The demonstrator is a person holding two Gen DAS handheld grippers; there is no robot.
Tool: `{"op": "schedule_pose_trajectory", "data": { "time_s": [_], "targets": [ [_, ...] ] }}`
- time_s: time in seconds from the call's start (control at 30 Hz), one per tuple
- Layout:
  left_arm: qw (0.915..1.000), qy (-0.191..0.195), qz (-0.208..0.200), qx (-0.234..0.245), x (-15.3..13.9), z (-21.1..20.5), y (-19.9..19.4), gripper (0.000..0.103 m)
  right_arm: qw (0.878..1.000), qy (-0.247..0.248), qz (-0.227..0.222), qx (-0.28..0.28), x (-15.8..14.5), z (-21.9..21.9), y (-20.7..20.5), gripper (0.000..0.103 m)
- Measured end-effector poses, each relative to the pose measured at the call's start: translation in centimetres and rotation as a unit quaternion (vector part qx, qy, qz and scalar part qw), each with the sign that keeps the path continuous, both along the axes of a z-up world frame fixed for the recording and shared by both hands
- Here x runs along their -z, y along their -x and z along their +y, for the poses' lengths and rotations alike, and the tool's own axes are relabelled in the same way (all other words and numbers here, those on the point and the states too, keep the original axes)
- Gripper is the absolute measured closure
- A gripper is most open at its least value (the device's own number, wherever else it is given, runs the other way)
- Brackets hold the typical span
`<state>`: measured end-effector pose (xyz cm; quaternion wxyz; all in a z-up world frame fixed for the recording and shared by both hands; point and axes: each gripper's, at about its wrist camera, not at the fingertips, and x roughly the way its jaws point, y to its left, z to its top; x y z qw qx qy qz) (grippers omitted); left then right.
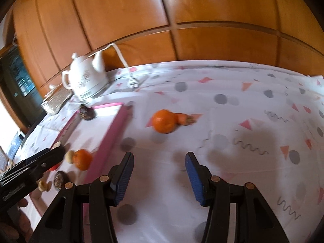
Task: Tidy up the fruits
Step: 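Reach the right tool to the carrot and close on it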
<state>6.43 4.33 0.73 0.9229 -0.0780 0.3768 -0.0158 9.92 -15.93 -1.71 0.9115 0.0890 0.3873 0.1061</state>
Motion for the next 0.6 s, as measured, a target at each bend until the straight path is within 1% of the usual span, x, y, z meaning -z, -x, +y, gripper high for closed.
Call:
{"op": "schedule_pose_trajectory", "data": {
  "time_s": [0.2, 0.3, 0.33, 0.4, 0.6],
  "targets": [
    [0.9995, 0.001, -0.001, 0.03, -0.2, -2.1, -0.4, 0.054, 1.0, 0.007, 0.006, 0.027, 0.8, -2.3, -1.2, 0.05],
    [0.9988, -0.003, 0.001, 0.049, -0.1, -3.4, -0.9, 0.054, 0.999, 0.006, 0.012, 0.032, 1.1, -3.1, -1.9, 0.061],
    [0.9985, -0.001, 0.002, 0.055, -0.1, -3.8, -1.1, 0.054, 0.999, 0.004, 0.014, 0.032, 1.2, -3.4, -2.3, 0.062],
    [0.998, 0.002, 0.004, 0.064, 0.0, -4.5, -1.5, 0.054, 0.999, 0.003, 0.015, 0.031, 1.3, -3.6, -2.8, 0.065],
    [0.9967, 0.001, 0.015, 0.08, 0.7, -6.4, -2.5, 0.056, 1.0, 0.007, 0.023, 0.006, 1.8, -3.5, -5.1, 0.066]
  ]
}}
